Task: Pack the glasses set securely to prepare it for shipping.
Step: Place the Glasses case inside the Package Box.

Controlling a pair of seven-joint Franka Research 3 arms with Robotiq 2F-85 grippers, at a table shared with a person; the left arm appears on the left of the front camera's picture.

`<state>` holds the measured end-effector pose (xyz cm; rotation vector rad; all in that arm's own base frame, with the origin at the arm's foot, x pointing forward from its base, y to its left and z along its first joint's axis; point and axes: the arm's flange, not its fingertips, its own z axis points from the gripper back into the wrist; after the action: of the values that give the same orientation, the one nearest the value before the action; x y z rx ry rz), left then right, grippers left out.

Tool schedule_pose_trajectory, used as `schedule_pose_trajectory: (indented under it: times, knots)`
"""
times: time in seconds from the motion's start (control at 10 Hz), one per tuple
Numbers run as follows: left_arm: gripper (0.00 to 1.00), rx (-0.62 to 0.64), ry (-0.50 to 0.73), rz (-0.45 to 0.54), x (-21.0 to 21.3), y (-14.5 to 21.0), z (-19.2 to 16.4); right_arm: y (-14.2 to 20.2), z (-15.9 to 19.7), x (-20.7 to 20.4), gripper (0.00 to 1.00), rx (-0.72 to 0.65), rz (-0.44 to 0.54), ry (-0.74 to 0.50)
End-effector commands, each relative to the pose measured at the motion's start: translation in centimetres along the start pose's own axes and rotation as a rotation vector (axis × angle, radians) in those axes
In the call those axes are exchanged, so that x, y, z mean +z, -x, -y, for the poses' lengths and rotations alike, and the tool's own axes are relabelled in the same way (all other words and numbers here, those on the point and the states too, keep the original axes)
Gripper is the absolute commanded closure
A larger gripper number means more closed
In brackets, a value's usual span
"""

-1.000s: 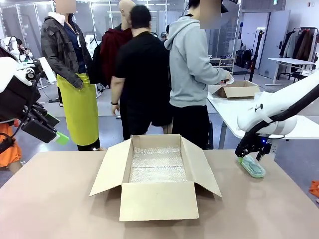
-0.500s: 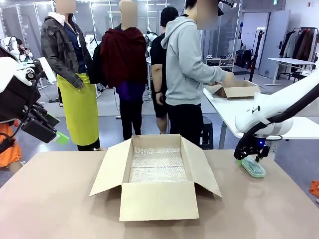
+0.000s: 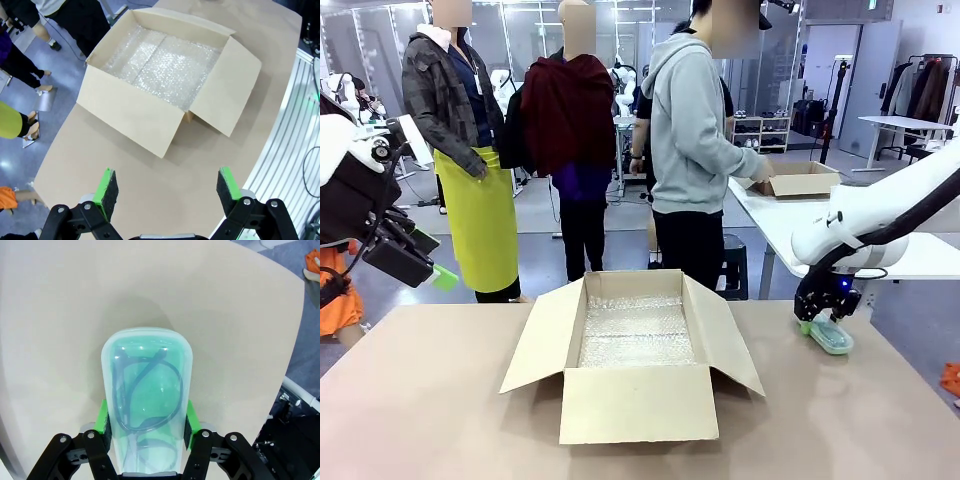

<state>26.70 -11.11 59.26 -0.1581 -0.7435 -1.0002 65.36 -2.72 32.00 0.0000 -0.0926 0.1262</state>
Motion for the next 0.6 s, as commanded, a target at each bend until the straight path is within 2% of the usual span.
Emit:
schedule_pose_trajectory:
  times: [0.0,0.3,0.5]
  knots:
    - [0.00,-0.008,-0.003,0.000,0.1,0.1,-0.1,0.4,-0.4,2.5,0.60,-0.001,0.007,0.022]
    - [0.00,-0.008,-0.003,0.000,0.1,0.1,-0.1,1.1,-3.4,7.3,0.60,0.131,0.068,0.041]
    - [0.00,-0.008,-0.003,0.000,0.1,0.1,-0.1,1.5,-4.4,9.0,0.60,0.138,0.093,0.058]
